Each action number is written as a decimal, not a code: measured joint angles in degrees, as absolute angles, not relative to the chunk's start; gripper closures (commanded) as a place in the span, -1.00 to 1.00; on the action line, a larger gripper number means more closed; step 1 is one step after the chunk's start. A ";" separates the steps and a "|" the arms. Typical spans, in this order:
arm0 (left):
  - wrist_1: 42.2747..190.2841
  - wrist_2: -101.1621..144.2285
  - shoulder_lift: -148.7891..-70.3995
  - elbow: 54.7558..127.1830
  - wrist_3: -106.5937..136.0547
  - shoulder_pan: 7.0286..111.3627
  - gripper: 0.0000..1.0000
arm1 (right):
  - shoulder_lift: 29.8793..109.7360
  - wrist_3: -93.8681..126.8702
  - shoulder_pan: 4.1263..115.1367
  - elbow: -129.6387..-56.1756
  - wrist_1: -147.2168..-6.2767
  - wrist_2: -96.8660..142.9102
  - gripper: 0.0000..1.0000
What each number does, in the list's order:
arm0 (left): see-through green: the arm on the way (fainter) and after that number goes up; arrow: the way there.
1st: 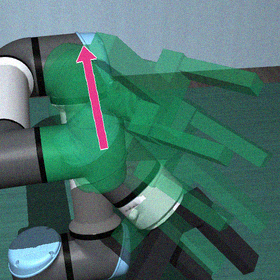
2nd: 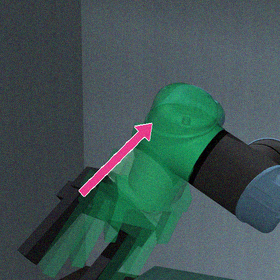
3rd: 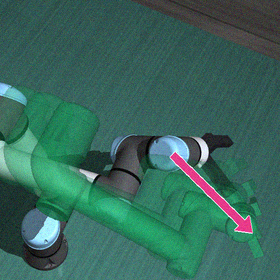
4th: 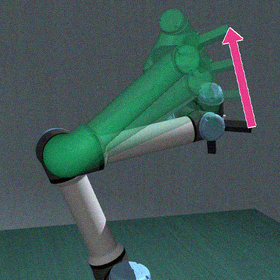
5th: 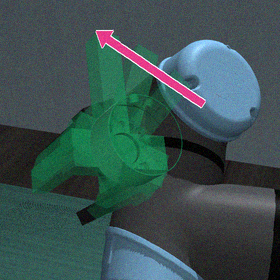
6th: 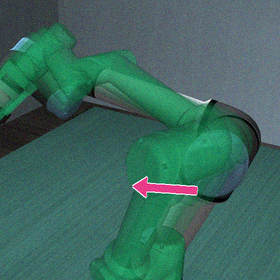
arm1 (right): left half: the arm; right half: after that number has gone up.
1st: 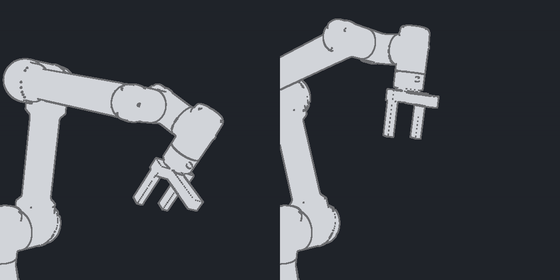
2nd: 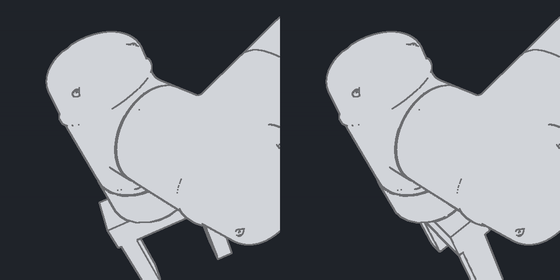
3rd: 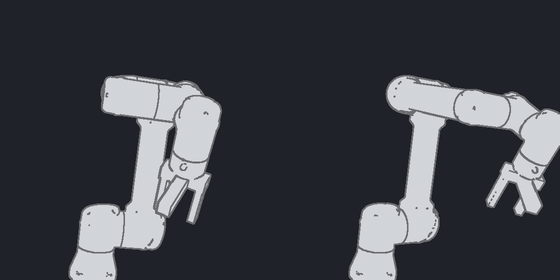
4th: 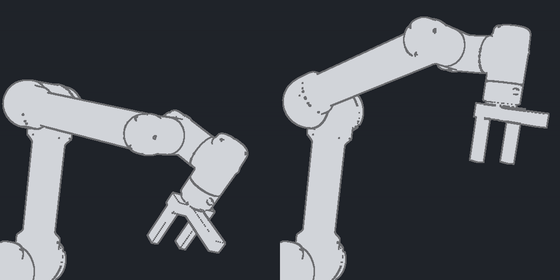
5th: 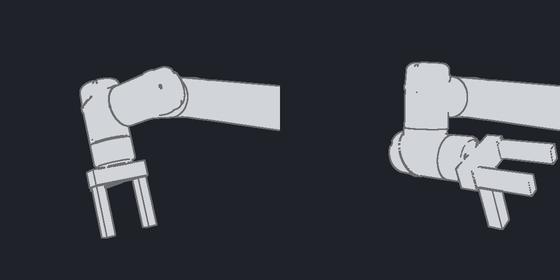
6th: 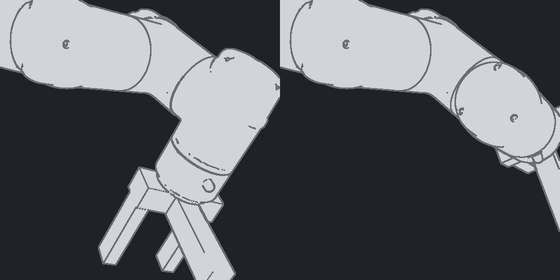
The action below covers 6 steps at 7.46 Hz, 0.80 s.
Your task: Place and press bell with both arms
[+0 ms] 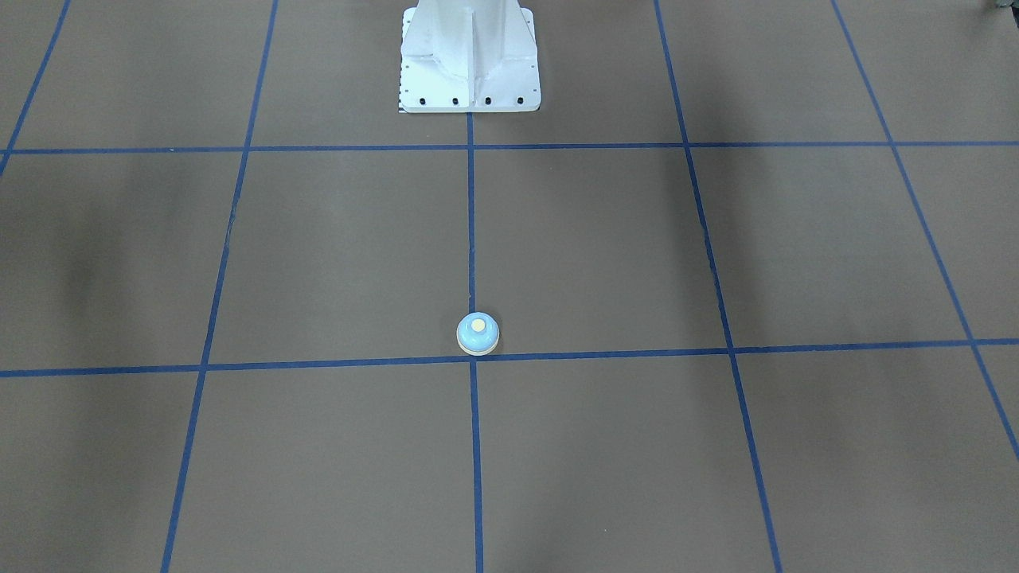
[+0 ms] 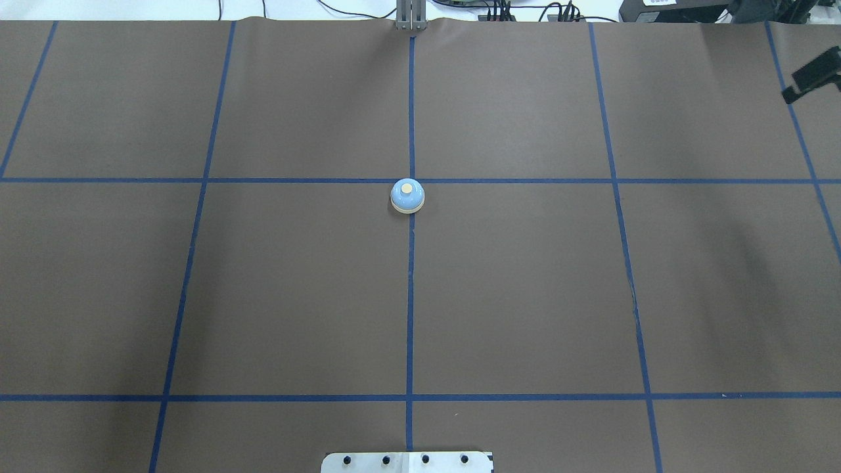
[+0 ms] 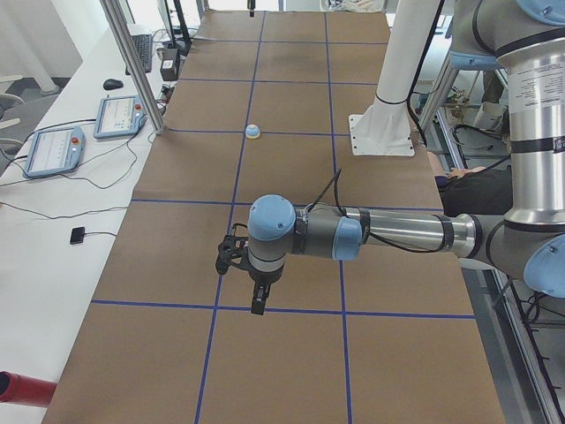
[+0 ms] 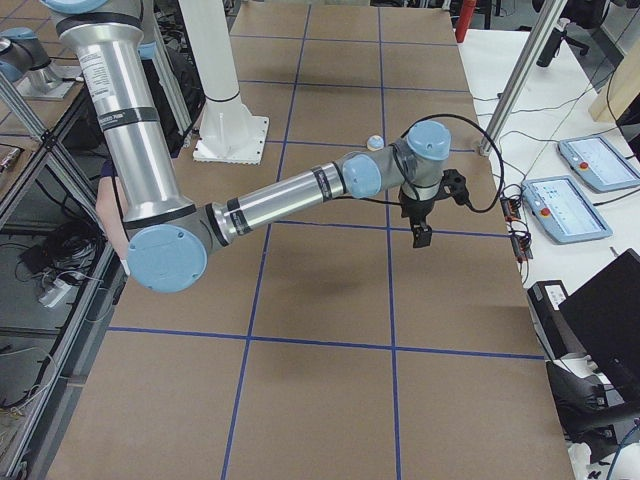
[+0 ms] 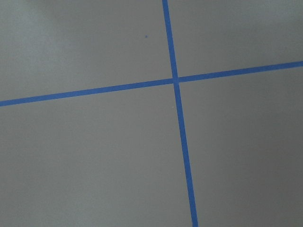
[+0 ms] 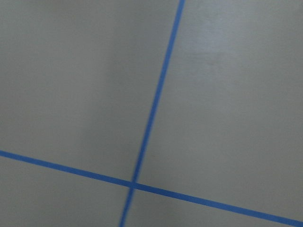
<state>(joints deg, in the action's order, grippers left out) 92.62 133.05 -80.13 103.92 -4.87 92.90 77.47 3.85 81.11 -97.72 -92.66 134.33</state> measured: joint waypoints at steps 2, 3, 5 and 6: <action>92.59 133.13 -80.08 104.02 -4.73 93.01 -1.00 | 84.63 -2.51 87.17 -98.23 -92.69 134.61 -1.00; 92.49 133.19 -79.98 104.54 -4.68 93.14 -1.00 | 87.85 -3.09 88.76 -99.18 -92.55 134.55 -1.00; 92.61 133.02 -79.66 104.37 -4.74 93.23 -1.00 | 92.05 -2.87 89.69 -101.09 -92.34 134.33 -1.00; 92.60 132.85 -79.50 104.05 -4.74 93.25 -1.00 | 92.74 -2.74 89.75 -101.33 -92.31 134.28 -1.00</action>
<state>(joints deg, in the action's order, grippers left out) 92.60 132.85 -79.50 104.05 -4.74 93.25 92.74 -2.74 89.75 -101.33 -92.31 134.28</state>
